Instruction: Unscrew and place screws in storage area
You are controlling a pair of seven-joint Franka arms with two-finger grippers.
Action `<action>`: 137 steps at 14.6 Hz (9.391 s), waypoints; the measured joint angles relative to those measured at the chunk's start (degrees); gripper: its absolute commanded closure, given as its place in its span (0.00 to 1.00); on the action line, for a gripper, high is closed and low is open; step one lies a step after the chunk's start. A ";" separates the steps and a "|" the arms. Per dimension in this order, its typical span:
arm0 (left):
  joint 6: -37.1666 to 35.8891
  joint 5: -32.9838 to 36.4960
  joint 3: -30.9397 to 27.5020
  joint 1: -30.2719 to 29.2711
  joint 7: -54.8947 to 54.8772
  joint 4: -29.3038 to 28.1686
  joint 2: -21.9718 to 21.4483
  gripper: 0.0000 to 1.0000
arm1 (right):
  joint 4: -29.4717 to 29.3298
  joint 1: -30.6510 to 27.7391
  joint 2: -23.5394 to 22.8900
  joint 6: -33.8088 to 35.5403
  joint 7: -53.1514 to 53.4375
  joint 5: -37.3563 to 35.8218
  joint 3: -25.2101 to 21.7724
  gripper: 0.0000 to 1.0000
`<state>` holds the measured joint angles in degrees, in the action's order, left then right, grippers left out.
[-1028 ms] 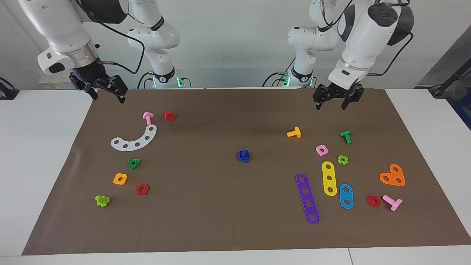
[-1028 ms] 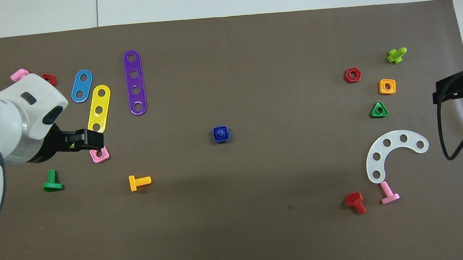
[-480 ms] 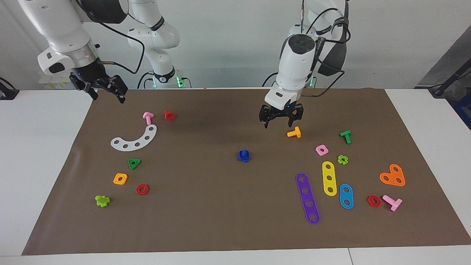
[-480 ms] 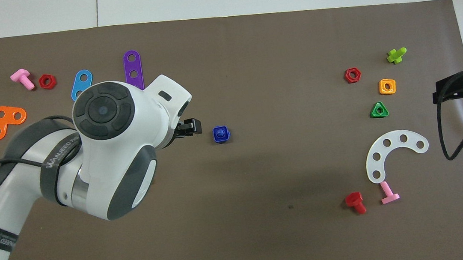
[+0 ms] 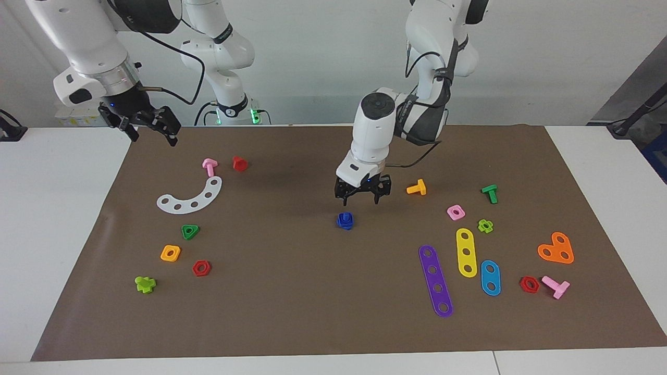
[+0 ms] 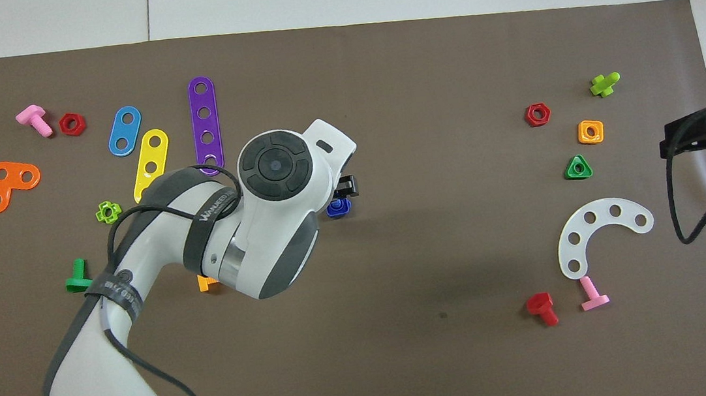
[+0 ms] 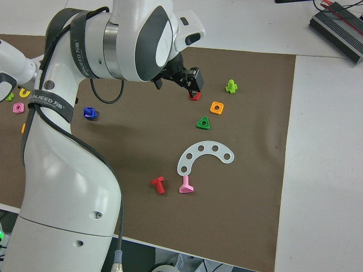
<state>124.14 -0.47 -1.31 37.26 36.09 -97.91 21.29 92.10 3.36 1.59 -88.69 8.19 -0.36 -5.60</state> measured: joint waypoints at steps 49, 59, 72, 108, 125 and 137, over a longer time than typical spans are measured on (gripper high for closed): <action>9.10 0.02 0.00 2.27 1.09 -3.12 6.01 0.35 | 0.00 0.00 0.00 0.00 0.00 0.00 0.00 0.00; 9.10 0.02 0.00 2.29 1.09 -2.95 6.01 0.42 | 0.00 0.00 0.00 0.00 0.00 0.00 0.00 0.00; 9.10 0.02 -0.07 2.29 1.10 -2.82 5.97 0.56 | 0.00 0.00 0.00 0.00 0.00 0.00 0.00 0.00; -6.51 -1.04 -1.84 -10.81 -18.83 1.95 1.11 0.59 | 0.00 0.00 0.00 0.00 0.00 0.00 0.00 0.00; -18.03 -1.44 -1.77 -24.92 -38.56 1.27 -7.22 0.01 | 0.04 -0.03 0.00 0.03 -0.02 0.02 0.15 0.00; -35.36 -1.68 -2.34 -30.92 -39.74 3.55 -24.06 0.00 | 5.83 0.29 -13.38 -29.67 31.68 -3.46 28.71 0.00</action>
<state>88.78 -2.15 -3.65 6.34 -3.66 -94.36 -2.77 97.93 3.65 -11.79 -118.35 39.87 -3.82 23.11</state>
